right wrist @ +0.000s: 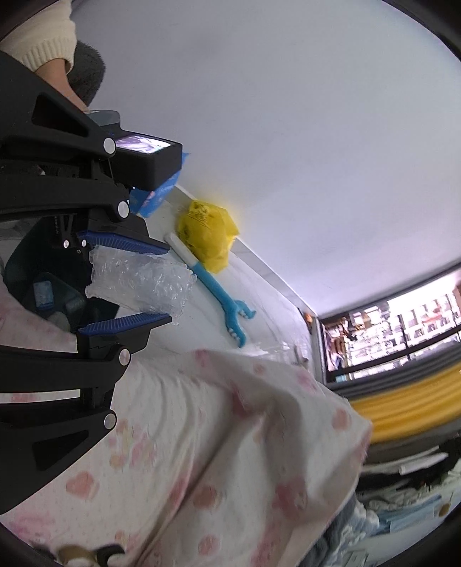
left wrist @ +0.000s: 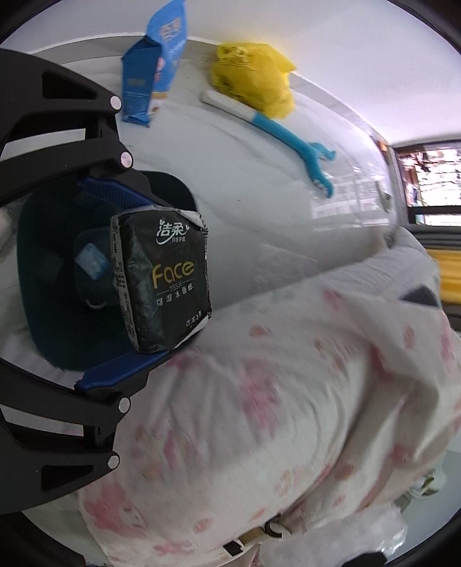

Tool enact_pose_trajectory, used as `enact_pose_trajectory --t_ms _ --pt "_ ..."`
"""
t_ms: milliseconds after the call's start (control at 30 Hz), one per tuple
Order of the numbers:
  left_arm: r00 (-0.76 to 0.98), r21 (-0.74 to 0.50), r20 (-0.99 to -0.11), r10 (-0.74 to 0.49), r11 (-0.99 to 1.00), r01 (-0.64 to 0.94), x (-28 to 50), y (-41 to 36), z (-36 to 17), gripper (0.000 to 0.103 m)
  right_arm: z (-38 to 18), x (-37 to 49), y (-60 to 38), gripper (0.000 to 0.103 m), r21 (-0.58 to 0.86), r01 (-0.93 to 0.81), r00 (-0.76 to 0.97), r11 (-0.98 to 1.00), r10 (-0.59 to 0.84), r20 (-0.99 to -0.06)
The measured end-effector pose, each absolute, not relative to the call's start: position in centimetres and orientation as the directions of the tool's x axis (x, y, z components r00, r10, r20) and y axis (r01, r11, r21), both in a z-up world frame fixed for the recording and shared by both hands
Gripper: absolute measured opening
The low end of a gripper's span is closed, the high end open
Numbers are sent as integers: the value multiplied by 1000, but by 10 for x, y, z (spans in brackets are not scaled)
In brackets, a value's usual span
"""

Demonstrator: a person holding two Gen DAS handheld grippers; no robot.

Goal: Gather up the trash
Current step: 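Carry the tissue packet and bubble-wrap bag with both tools over the bin, then open the left tool to drop the tissue packet while the right tool drops the bubble wrap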

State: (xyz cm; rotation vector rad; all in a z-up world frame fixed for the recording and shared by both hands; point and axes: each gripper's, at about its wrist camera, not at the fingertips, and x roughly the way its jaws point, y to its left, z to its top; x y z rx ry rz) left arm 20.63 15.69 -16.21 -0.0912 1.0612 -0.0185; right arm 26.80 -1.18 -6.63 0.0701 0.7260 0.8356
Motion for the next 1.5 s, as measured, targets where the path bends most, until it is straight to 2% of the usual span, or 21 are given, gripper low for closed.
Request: enact_pose_trajectory --t_ms 433,667,1000,1500 --pt "328 -109 -940 -91 993 -37 188 187 -212 77 -90 266 50 34 322 -687 368 651 694 -619" --pt "292 -133 -951 -105 988 -80 176 211 -223 85 -107 265 78 34 321 -693 330 645 681 -654" --pt "373 -113 -925 -72 990 -89 165 232 -197 86 -146 269 115 34 312 -691 258 652 626 -736" --pt "615 -123 -787 -51 989 -75 145 239 -108 83 -213 274 142 34 281 -653 164 703 494 -854"
